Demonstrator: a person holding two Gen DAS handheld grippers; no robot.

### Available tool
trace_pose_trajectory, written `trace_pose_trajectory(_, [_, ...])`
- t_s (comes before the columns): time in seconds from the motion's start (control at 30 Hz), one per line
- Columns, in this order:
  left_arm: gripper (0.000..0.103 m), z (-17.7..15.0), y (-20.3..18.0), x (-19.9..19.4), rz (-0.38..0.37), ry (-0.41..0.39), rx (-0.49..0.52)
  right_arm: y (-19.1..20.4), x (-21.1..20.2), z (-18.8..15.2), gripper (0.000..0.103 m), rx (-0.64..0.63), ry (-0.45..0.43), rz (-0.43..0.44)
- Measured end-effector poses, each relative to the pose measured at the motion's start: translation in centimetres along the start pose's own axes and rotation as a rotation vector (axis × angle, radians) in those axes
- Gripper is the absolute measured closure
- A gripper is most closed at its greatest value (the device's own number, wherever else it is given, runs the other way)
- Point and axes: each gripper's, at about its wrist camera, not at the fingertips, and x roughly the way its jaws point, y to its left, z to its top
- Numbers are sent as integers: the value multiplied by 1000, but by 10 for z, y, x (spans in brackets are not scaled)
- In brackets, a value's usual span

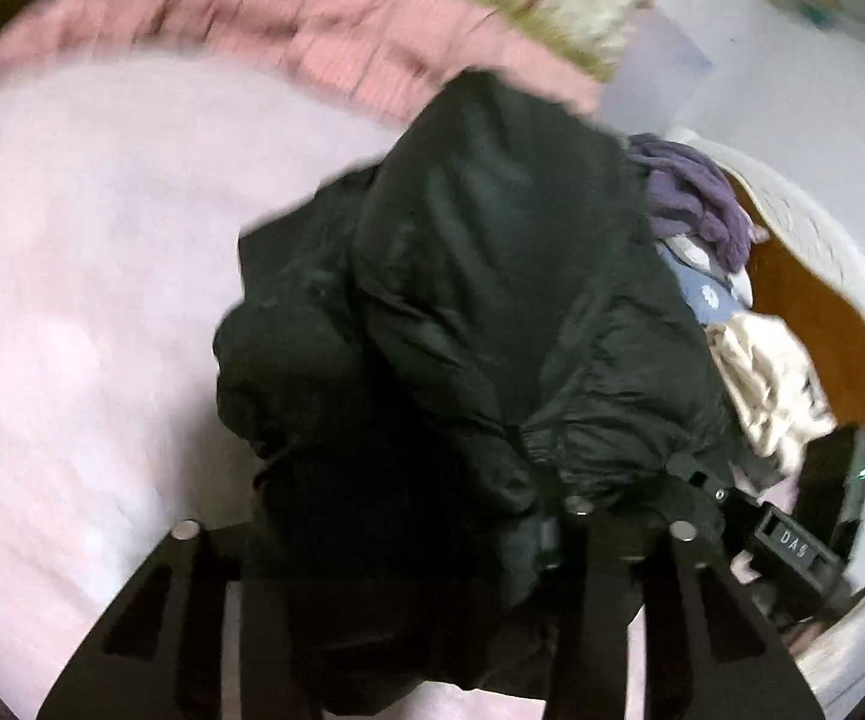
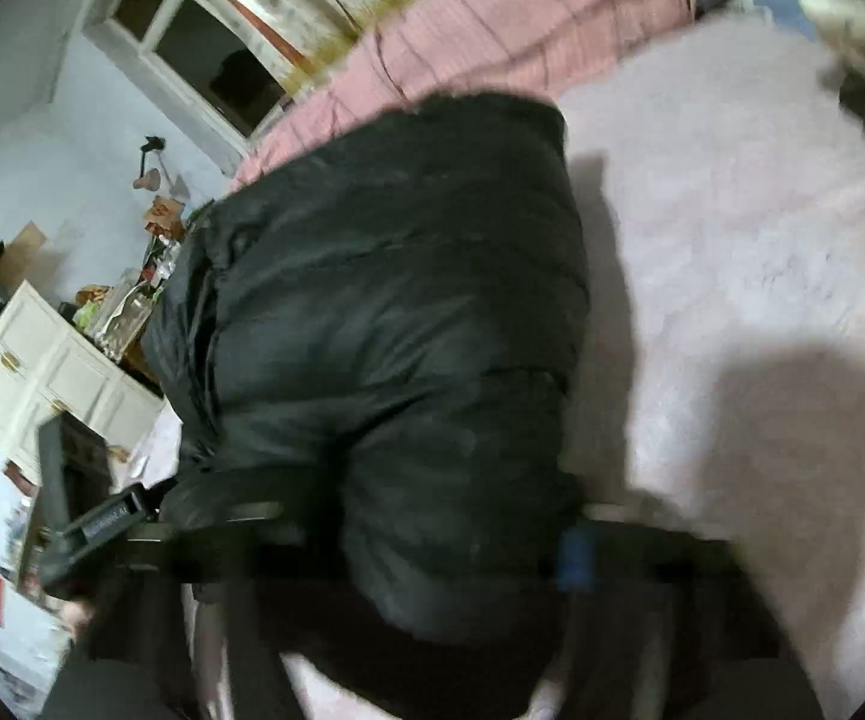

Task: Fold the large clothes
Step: 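Grasp the folded jacket bundle with both grippers from its sides, then carry the jacket bundle with both grippers onto the cream clothes stack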

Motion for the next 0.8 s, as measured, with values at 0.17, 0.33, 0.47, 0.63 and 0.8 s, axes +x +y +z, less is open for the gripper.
trace_pose_trajectory(0.17, [82,2,-43,-25,38,-154,210,46,-26,1,73,-246,-125,-175])
trace_pose_trajectory(0.33, [85,6,-49,-22,3,-171,188,59,-48,7,73,-289,-154,-220])
trace_pose_trajectory(0.47, [85,6,-52,-20,-13,-174,179,66,-62,1,74,-325,-180,-254])
trace_pose_trajectory(0.63, [85,5,-62,-30,-29,-203,197,72,-78,4,74,-347,-227,-278])
trace_pose_trajectory(0.8, [85,15,-93,-42,-81,-277,237,74,-109,14,75,-355,-287,-288])
